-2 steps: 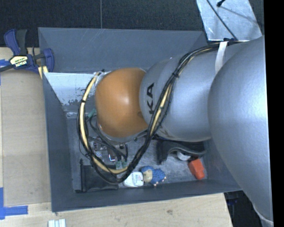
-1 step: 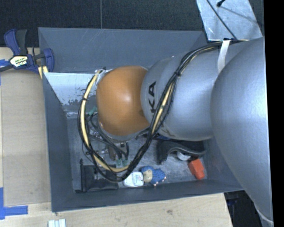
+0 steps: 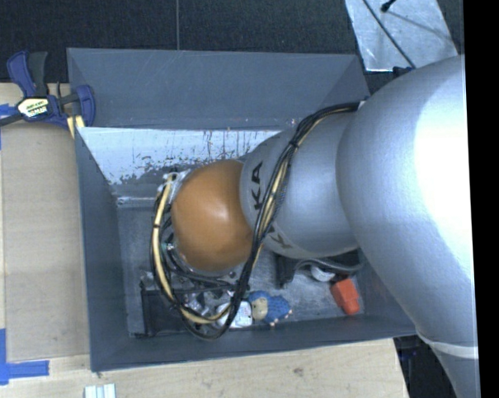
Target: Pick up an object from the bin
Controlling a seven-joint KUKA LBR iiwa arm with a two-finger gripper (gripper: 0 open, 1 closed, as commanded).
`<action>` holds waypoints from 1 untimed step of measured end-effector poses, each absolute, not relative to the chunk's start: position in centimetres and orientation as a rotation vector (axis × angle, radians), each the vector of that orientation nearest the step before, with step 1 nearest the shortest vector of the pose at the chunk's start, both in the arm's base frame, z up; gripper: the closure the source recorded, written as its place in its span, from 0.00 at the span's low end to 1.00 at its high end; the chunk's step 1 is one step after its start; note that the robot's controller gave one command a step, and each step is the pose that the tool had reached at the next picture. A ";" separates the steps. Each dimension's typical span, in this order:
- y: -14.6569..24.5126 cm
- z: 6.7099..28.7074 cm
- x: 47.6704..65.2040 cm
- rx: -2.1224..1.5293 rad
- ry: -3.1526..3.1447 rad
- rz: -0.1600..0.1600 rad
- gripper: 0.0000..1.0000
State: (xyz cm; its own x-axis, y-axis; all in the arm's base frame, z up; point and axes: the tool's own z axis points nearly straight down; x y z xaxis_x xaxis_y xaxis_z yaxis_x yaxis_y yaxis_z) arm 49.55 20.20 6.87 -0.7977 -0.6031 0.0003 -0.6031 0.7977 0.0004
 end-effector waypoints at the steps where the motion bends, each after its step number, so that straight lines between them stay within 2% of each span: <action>1: 20.3 7.1 49.7 0.997 -2.983 -0.002 1.00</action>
Offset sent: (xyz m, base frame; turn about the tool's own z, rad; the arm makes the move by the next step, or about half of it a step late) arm 0.0000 0.0000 0.0000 0.0000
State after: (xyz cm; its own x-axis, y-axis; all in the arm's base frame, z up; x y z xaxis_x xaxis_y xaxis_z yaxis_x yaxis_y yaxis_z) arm 49.67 20.31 7.08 -0.7990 -0.6013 -0.0035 -0.6013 0.7990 0.0000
